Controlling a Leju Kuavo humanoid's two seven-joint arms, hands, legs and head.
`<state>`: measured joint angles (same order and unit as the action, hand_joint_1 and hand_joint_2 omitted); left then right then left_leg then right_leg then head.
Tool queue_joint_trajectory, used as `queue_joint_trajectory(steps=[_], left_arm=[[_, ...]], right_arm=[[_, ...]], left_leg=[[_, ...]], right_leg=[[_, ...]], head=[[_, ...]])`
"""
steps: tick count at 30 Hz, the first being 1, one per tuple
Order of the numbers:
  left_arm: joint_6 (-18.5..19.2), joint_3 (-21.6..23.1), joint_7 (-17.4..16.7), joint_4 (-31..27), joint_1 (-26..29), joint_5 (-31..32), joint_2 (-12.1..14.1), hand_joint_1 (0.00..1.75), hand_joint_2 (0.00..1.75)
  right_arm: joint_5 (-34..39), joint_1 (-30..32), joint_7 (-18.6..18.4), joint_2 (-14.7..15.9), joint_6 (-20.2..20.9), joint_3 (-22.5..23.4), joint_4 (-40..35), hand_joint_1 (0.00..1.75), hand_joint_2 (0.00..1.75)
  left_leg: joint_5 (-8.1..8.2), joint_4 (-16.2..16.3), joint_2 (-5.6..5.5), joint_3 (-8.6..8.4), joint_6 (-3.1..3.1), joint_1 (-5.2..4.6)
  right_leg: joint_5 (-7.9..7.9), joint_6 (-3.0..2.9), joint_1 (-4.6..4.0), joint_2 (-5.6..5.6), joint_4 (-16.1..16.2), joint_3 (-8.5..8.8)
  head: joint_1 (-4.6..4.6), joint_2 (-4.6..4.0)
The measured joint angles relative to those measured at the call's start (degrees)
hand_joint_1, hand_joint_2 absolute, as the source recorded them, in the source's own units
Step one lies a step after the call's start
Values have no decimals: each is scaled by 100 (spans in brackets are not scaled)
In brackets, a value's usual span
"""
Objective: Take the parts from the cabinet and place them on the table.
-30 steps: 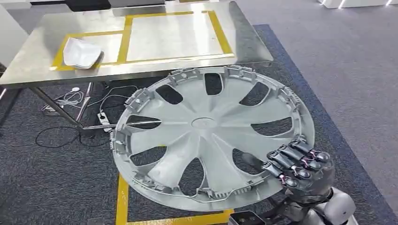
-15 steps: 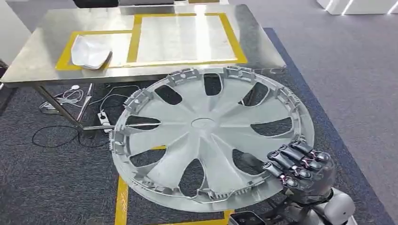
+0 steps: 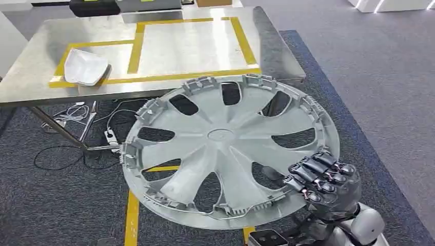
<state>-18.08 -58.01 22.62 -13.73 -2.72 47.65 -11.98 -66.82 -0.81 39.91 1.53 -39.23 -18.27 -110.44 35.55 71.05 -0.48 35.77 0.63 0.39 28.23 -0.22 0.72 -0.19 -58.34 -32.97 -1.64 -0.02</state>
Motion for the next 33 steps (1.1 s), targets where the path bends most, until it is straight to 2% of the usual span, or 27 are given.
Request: queue_joint_trajectory(steps=[1, 2, 3, 5, 6, 7, 8, 9, 11, 13, 14, 16, 17, 18, 20, 21, 22, 23, 24, 25, 26, 27, 28, 29, 31, 32, 33], left_arm=[[0, 0, 0, 0, 2, 0, 0, 0, 175], [0, 0, 2, 0, 16, 0, 0, 0, 175], [2, -2, 0, 0, 29, 0, 2, 0, 175], [2, -2, 0, 0, 36, 0, 4, 0, 175], [2, -2, 0, 0, 40, 0, 7, 0, 175], [2, -2, -4, 2, 44, 0, 9, 0, 175], [4, 0, -7, 2, 38, 2, 4, 0, 175], [7, 0, -13, 2, 39, 2, 4, 0, 175], [7, -2, -15, 2, 57, 0, 6, 0, 175], [7, -2, -17, 2, 41, 2, 4, 0, 175], [7, 0, -17, 2, 29, 4, 4, 0, 175], [7, 0, -18, 2, 21, 9, 2, 0, 175], [7, 0, -24, 2, 25, 9, 2, 0, 175], [7, 0, -33, 2, 34, 9, 2, 0, 175], [7, -2, -33, 2, 41, 9, 2, 0, 175], [7, -2, -33, 2, 39, 13, -7, 0, 175], [9, -2, -33, 4, 47, 20, -13, 0, 175], [9, 0, -33, 4, 28, 28, -11, 0, 175], [9, 0, -39, 4, 10, 50, -11, 0, 175], [7, 0, -42, 7, 22, 63, -15, 0, 175], [7, 0, -42, 7, 26, 63, -18, 0, 175], [4, 0, -42, 4, 17, 63, -2, 0, 175], [2, 0, -35, 4, 14, 66, -4, 0, 175], [2, 0, -33, 4, 2, 66, -4, 0, 175], [2, 0, -33, 4, -4, 66, 2, 0, 175], [6, 0, -29, 4, 2, 66, 7, 0, 175], [9, 0, -22, 4, 15, 66, 7, 0, 175]], right_arm=[[4, -1, 2, 0, 0, -2, 2, 175, 175], [4, 4, 2, 0, 0, -13, 9, 175, 175], [2, 12, 2, 0, 0, -24, 20, 175, 175], [-4, 18, 2, 0, 0, -31, 35, 175, 175], [-4, 11, 2, 0, 0, -35, 35, 175, 175], [-4, 13, 2, 0, 0, -39, 39, 175, 175], [-7, -1, 0, -2, 0, -42, 48, 175, 175], [-9, -10, 0, -4, -4, -44, 50, 175, 175], [-11, 0, 2, -4, -7, -48, 54, 175, 175], [-13, -10, 2, -4, -11, -50, 61, 175, 175], [-11, -15, 2, -4, -11, -50, 61, 175, 175], [-7, -7, 2, -4, -13, -55, 63, 175, 175], [-7, -7, 2, -4, -13, -57, 70, 175, 175], [-9, 1, 2, -4, -13, -57, 79, 175, 175], [-11, 13, 2, -4, -13, -57, 94, 175, 175], [-11, 8, 2, -4, -13, -57, 94, 175, 175], [-9, 9, 2, -4, -13, -61, 100, 175, 175], [-11, 0, 2, -4, -13, -66, 112, 175, 175], [-9, -6, 2, -4, -15, -68, 107, 175, 175], [-7, 1, 0, -4, -15, -68, 107, 175, 175], [-7, 1, 2, -4, -15, -68, 109, 175, 175], [-9, 16, 2, -7, -15, -68, 109, 175, 175], [-6, 11, 0, -7, -15, -68, 109, 175, 175], [-2, -2, -2, -11, -15, -70, 109, 175, 175], [4, -2, 2, -24, -15, -74, 109, 175, 175], [17, -2, 2, -24, -15, -74, 109, 175, 175], [37, -2, 2, -26, -15, -79, 116, 175, 175]], left_leg=[[114, 320, 0, 216, 21, 1], [127, 454, 1, 356, 30, 4], [-6, 356, 2, 384, 33, 12], [-605, -414, 5, 188, 21, 20], [-989, -893, 12, 65, 0, 20], [-962, -966, 22, 60, -27, -8], [-741, -1074, 36, 62, -64, -33], [-891, -1052, 32, 47, -116, -45], [-852, -1068, 13, -12, -205, -37], [-820, -1122, 7, -152, -280, -15], [-796, -1122, 4, -168, -316, -16], [-731, -1121, 4, -213, -340, -33], [-686, -1120, 3, -254, -343, -41], [-643, -1120, 0, -313, -344, -46], [-539, -1121, -18, -461, -335, -57], [-474, -1123, -18, -559, -321, -62], [-426, -1135, -19, -593, -300, -61], [-403, -1134, -28, -603, -260, -64], [-366, -1165, -22, -589, -203, -62], [-385, -1129, -15, -684, -175, -71], [-402, -1145, -11, -720, -146, -74], [-374, -1077, -4, -705, -133, -75], [-376, -877, 0, -630, -101, -73], [-295, -539, 2, -447, -62, -61], [66, 191, 4, 41, 5, -19], [198, 424, 4, 241, 30, -8], [141, 433, 5, 338, 44, 2]], right_leg=[[35, -1, 0, 4, 0, 38], [76, 1, 1, 10, 0, 89], [126, 8, 2, 19, 0, 159], [237, 32, 3, 21, 0, 327], [301, 59, 5, 15, 0, 405], [346, 104, -5, 15, 3, 420], [377, 147, -14, 28, -2, 438], [425, 192, -13, 12, 25, 403], [410, 246, -4, 9, -26, 535], [554, 284, 3, 8, -270, 408], [696, 297, 0, 11, -640, 192], [1003, 318, 0, 11, -1490, -405], [1030, 319, -1, 11, -1707, -625], [913, 310, -1, 10, -1663, -706], [361, 266, -8, 10, -1014, -578], [-50, 215, -20, 10, -480, -427], [-174, 179, -46, 9, -279, -362], [111, 163, -75, -13, -195, -409], [11, 116, -86, -3, -185, -305], [-62, 80, -90, 5, -140, -289], [-56, 49, -78, 11, -110, -281], [-70, 30, -26, 17, -53, -112], [-52, 11, -19, -1, -24, -30], [-18, -24, -17, -4, -4, 18], [62, -36, -16, 1, -5, 84], [104, -34, -16, 10, -5, 130], [150, -30, -15, 21, -5, 187]], head=[[-4, 0], [-9, 0], [-7, 0], [-2, 0], [-4, 0], [4, 0], [-11, -2], [4, 0], [8, 0], [28, 0], [42, 0], [52, 0], [46, 0], [50, 0], [52, 0], [52, 0], [50, 0], [23, 0], [29, 0], [19, 0], [24, 0], [20, 2], [31, 0], [-18, 0], [-33, 0], [-26, 0], [-28, 0]])
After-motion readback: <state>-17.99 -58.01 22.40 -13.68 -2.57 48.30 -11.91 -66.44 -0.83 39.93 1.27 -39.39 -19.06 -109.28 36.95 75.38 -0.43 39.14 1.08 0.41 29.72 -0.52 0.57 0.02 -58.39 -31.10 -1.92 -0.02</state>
